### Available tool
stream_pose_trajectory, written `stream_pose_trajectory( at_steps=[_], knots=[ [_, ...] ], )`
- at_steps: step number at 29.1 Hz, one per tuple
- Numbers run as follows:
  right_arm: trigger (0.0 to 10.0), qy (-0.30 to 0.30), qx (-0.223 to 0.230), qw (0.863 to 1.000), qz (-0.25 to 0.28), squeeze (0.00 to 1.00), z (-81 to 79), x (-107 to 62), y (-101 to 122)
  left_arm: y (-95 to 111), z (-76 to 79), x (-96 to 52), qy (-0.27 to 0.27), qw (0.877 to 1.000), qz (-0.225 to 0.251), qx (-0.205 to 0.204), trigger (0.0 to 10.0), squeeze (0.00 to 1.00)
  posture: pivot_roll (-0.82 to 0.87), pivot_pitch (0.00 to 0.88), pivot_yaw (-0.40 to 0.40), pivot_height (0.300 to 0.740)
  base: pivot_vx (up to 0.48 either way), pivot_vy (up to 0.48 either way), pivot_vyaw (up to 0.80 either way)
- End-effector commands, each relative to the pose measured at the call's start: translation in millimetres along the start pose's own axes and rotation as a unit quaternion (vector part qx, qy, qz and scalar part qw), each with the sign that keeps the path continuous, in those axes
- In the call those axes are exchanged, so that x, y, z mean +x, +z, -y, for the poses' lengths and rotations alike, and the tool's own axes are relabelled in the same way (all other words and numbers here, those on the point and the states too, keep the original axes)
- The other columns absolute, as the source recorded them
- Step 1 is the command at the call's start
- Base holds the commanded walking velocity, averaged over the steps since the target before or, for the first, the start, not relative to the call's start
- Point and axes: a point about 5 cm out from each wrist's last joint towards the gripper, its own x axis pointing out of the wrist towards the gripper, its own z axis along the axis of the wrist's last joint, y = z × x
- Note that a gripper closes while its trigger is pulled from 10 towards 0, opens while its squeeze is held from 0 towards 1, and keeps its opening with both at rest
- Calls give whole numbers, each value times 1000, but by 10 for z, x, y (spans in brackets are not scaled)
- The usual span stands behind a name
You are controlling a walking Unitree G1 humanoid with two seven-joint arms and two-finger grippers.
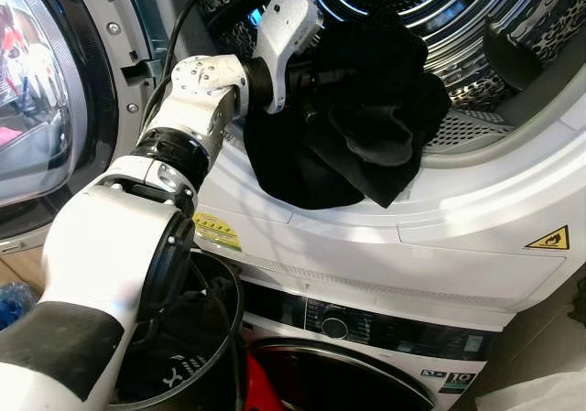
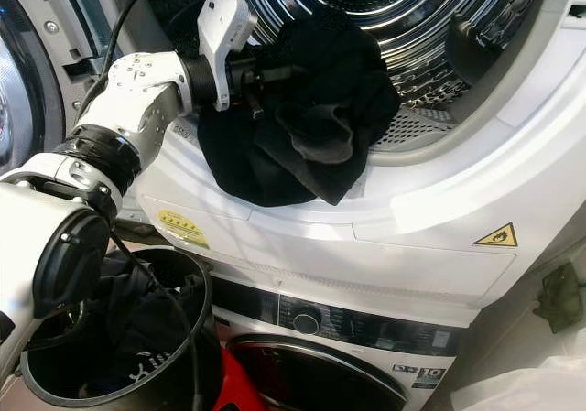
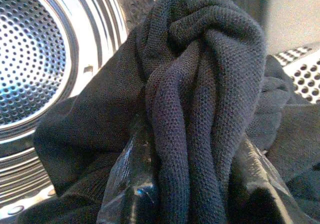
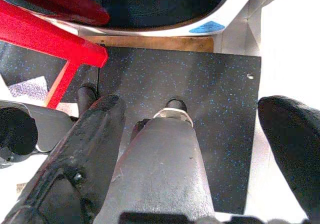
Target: Clothes washing
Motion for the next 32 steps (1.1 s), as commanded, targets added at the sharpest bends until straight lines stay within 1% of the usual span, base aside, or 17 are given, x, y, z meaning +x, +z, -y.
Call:
stream_pose_trajectory(
  at_steps=[1,2,4,6,9,11,15,16,18,19,20,21,24,26,28,32],
  knots=[
    [10000,6,-1,1000,-1,0,-46,-2,-11,-172,79,2,-16,999,-28,-21,10000,667,-56,47,79,740,0,0,0],
    [10000,6,-1,1000,-1,0,-48,-2,-13,-153,63,6,-5,999,-17,-32,10000,1000,-56,47,79,740,0,0,0],
    [10000,8,-1,1000,-2,0,-64,-4,-22,-87,4,-3,24,999,6,-49,10000,1000,-52,52,79,740,0,0,0],
    [10000,7,0,1000,-2,0,-64,-4,-26,-38,-37,-16,41,997,23,-53,10000,1000,-51,52,78,740,0,0,0],
    [10000,8,-1,1000,-5,0,-74,-7,-40,50,-128,-57,77,993,53,-76,10000,1000,-39,54,76,740,0,0,0],
    [10000,8,-2,1000,-5,0,-81,-5,-37,52,-131,-67,71,993,52,-77,10000,1000,-35,54,78,740,0,0,0],
    [10000,9,0,1000,-4,0,-93,-3,-28,45,-103,-76,37,996,44,-73,10000,1000,-33,54,80,740,0,0,0],
    [10000,9,0,1000,-4,0,-102,-1,-22,62,-92,-78,19,996,46,-68,10000,1000,-32,52,81,740,0,0,0],
    [10000,10,0,1000,-4,0,-110,-1,-22,83,-95,-76,15,996,49,-67,10000,1000,-29,54,81,740,0,0,0],
    [10000,10,0,1000,-4,0,-115,-1,-23,90,-98,-73,18,997,47,-61,10000,1000,-26,53,81,740,0,0,0],
    [10000,11,0,1000,-4,0,-123,0,-22,104,-117,-67,39,998,40,-41,10000,1000,-27,54,82,740,0,0,0],
    [10000,11,0,1000,-4,0,-125,0,-21,108,-126,-66,47,997,38,-37,10000,1000,-27,54,82,740,0,0,0],
    [10000,11,1,1000,-4,0,-129,0,-20,138,-147,-67,60,996,46,-36,10000,1000,-30,53,84,740,0,0,0],
    [10000,8,2,1000,-5,0,-125,0,-23,142,-150,-63,65,996,44,-29,10000,1000,-32,52,86,740,0,0,0],
    [10000,7,1,1000,-5,0,-128,-1,-25,131,-167,-55,93,995,38,-24,10000,1000,-32,55,87,740,0,0,0],
    [10000,6,2,1000,-5,0,-130,-1,-25,110,-174,-53,111,993,34,-24,10000,1000,-35,56,88,740,0,0,0]
  ],
)
